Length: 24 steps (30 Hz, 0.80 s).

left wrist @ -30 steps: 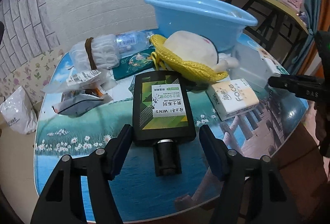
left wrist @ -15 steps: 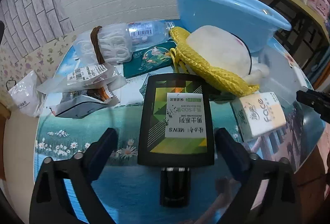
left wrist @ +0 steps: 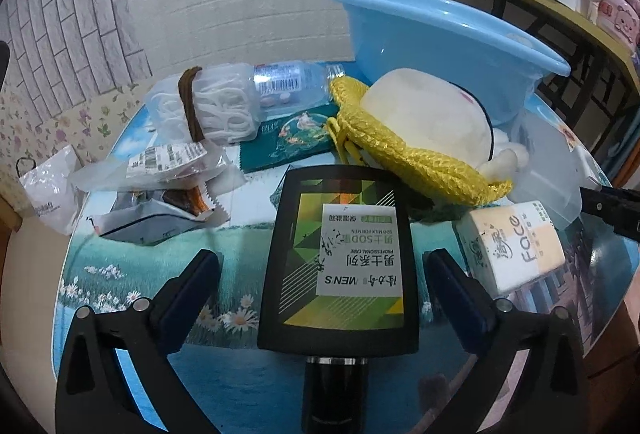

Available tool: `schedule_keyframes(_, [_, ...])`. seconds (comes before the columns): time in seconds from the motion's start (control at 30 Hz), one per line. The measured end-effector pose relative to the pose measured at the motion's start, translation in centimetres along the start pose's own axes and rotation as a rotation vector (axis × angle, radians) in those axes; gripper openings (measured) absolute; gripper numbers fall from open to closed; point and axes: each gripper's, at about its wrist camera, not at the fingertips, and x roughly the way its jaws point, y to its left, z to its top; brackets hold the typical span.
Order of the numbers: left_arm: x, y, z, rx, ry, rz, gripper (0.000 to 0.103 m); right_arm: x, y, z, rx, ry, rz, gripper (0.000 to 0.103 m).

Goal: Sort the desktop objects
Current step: 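Lift the black box with the left tool while the right tool lifts the white charger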

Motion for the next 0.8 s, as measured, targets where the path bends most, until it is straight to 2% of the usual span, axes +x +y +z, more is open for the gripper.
schedule_keyframes(0.2, [-0.1, 0.2, -0.1, 0.011, -0.015, -0.012, 0.103, -0.4, -1.1, -0.4, 0.017, 0.001, -0.008, 0.042])
schedule_keyframes(0.57, [-0.1, 0.1, -0.3, 0.011, -0.031, -0.013, 0.103, -1.0, -4.4, -0.5, 0.052, -0.006, -0.074, 0.042])
schedule_keyframes(0.8, [-0.1, 0.1, -0.4, 0.012, -0.037, -0.017, 0.103, -0.9, -2.8, 0.1, -0.069, -0.06, -0.019, 0.042])
